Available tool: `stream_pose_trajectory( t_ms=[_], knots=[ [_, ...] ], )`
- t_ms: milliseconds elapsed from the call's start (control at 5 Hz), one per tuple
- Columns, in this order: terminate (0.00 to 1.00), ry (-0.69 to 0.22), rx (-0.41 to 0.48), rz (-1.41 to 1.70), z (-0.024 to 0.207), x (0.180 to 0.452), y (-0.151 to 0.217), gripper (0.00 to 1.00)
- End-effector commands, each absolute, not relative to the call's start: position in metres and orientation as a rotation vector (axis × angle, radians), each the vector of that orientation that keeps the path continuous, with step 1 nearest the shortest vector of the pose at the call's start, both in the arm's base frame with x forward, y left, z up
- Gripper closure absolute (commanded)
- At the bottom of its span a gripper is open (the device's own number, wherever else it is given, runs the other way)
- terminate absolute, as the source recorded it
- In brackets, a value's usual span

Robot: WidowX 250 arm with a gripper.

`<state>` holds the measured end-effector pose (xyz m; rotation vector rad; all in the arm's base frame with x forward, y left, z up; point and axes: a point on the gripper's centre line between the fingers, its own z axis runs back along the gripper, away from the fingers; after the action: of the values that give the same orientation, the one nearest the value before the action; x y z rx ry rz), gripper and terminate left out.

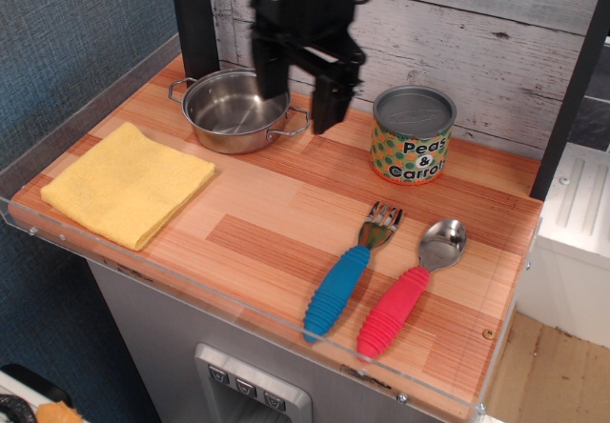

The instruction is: Move the canned good back to the wall, next to the silver pot and behind the blue fork.

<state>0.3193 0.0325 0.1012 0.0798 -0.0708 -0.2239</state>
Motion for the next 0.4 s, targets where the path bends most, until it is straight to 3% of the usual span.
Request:
stream_pose_trajectory(
  t_ms=[0,200],
  knots=[
    [0.00,-0.122,0.120,-0.056,0.126,0.285,0.073,0.00],
    [0.00,-0.137,0.139,0.010,0.129,0.267,0.085,0.00]
  ],
)
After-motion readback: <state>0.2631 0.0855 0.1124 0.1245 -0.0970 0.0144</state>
